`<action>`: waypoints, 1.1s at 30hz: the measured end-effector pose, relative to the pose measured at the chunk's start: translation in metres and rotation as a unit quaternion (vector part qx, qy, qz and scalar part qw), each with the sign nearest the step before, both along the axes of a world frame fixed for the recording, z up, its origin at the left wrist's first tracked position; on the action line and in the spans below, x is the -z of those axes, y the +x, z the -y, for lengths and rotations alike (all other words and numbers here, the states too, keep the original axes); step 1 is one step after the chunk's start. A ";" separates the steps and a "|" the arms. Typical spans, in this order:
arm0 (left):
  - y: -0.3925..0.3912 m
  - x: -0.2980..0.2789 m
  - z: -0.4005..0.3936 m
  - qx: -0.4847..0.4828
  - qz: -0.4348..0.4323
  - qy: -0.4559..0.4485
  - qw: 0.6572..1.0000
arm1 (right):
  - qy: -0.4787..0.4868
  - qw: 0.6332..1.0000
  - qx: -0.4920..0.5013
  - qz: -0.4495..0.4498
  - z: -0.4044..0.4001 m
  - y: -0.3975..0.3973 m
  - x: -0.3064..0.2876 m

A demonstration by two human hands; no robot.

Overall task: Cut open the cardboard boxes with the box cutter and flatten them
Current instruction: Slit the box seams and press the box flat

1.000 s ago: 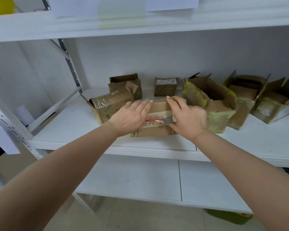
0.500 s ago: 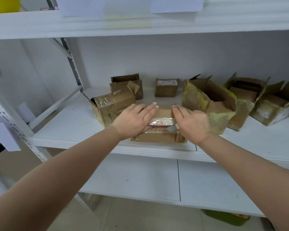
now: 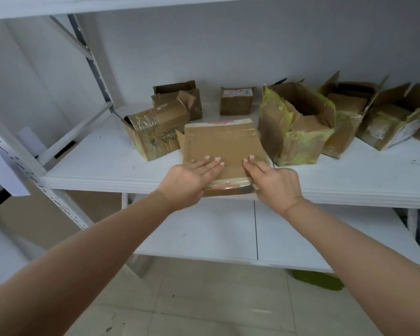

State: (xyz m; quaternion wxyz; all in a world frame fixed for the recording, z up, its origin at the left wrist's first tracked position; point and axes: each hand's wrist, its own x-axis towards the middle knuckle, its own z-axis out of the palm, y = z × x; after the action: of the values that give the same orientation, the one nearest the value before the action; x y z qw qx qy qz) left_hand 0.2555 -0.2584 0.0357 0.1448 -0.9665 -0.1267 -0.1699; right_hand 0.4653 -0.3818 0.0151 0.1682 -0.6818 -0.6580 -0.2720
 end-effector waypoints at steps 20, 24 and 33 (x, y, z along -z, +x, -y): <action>0.031 -0.055 -0.020 -0.151 0.067 -0.148 0.975 | 0.005 0.894 0.178 -0.412 -0.027 -0.007 -0.034; 0.033 -0.026 -0.008 -0.118 -0.036 -0.160 0.979 | 0.008 0.880 0.195 -0.433 -0.027 0.000 -0.029; 0.029 -0.021 -0.021 -0.068 -0.029 -0.213 0.974 | 0.085 0.782 0.225 -0.575 0.001 -0.016 0.001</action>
State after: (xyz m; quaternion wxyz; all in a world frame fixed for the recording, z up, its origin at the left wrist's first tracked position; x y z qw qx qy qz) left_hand 0.2843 -0.2378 0.0566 -0.0494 -0.9687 -0.2214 -0.1005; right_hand 0.4495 -0.3831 0.0143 0.5068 -0.8230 -0.2417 0.0857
